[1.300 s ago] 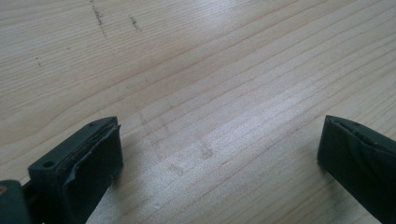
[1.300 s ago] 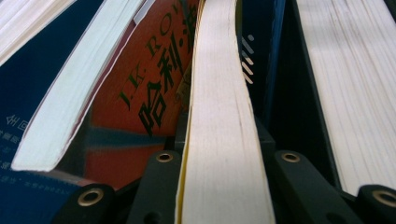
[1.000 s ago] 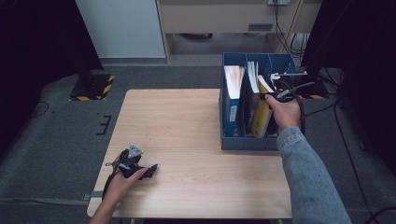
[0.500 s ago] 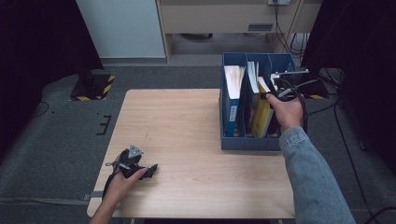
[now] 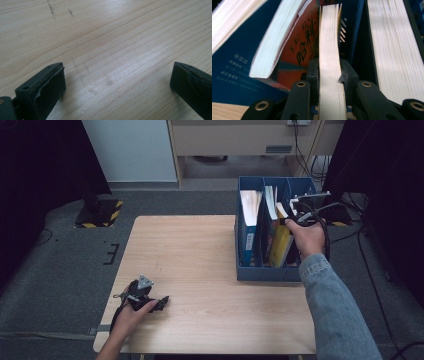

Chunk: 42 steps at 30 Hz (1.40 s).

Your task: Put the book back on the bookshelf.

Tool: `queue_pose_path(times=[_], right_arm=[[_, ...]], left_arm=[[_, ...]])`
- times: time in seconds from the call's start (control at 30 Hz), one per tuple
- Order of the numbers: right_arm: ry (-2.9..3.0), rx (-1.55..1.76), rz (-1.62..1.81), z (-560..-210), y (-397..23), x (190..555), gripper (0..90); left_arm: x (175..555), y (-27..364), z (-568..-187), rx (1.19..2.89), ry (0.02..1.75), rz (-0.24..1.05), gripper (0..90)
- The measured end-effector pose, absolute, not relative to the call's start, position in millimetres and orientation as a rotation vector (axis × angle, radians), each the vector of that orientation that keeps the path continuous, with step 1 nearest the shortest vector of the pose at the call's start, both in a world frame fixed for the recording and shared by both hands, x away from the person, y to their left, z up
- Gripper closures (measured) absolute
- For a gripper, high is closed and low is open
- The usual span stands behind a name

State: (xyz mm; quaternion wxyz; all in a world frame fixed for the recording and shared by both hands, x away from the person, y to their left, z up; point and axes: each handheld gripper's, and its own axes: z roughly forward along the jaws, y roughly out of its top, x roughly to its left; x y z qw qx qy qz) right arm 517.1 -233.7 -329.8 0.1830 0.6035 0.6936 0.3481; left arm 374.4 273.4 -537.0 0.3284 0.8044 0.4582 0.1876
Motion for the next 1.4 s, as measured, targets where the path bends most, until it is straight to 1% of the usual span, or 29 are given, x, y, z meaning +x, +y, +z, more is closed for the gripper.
queue_pose_path(times=[0.27,0.5,0.87,1.4], right_arm=[[1.907,1.683,1.016,-321.1,-227.7,521.5,74.3],[1.873,1.660,1.038,-313.6,-225.4,535.0,74.3],[1.825,1.667,1.052,-322.9,-221.7,551.2,74.1],[1.825,1.667,1.045,-336.9,-218.9,552.5,73.8]], left_arm=[[374.3,273.2,-537.0,2.105,1.198,0.491,0.0],[374.2,273.1,-536.7,2.109,1.197,0.488,0.0],[374.3,272.9,-536.7,2.112,1.192,0.485,0.0],[373.0,272.3,-536.8,2.113,1.189,0.486,0.0]])
